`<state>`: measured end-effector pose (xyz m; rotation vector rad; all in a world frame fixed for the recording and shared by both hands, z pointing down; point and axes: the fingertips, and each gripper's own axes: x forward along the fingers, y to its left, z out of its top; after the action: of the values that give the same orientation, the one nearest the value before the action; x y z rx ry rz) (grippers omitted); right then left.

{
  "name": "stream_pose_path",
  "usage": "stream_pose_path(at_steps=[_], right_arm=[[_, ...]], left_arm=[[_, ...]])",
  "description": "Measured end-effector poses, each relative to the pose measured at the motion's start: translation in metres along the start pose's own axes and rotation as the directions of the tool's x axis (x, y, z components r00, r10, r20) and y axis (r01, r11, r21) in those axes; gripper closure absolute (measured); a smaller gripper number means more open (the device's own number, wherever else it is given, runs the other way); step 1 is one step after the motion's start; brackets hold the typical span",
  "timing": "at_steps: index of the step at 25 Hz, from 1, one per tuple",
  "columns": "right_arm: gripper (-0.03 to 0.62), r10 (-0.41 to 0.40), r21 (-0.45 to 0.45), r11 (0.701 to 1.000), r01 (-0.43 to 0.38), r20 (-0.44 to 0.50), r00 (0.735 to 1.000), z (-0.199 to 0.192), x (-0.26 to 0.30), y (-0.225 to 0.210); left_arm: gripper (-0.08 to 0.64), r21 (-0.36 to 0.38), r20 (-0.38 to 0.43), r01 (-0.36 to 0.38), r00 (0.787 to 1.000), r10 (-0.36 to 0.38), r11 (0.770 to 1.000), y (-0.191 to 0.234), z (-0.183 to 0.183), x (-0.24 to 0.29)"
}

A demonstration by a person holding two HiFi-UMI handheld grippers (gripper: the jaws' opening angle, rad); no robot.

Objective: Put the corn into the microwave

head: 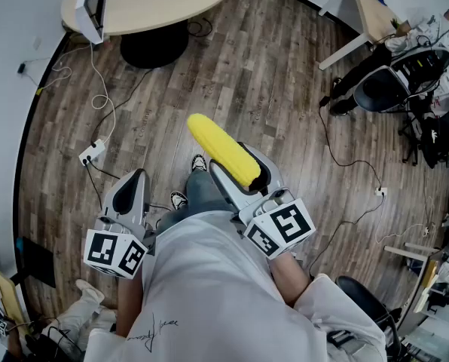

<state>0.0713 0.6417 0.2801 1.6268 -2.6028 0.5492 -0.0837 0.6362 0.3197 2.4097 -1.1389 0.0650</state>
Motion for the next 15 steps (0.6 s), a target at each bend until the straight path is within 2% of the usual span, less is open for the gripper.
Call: stream_pose_path(at_steps=[9, 15], right_arm=[[0.333, 0.051, 0.024, 0.998, -0.052, 0.025, 0.998, 0.009, 0.006, 0.015], [0.333, 0.019, 0.031, 0.999, -0.021, 0.039, 0.999, 0.013, 0.009, 0.01]], left_arm=[[0.563, 0.016, 0.018, -0.02, 1.0, 0.019, 1.0, 0.007, 0.012, -0.011], [0.563, 0.02, 0.027, -0.015, 1.0, 0.015, 1.0, 0.01, 0.018, -0.011]])
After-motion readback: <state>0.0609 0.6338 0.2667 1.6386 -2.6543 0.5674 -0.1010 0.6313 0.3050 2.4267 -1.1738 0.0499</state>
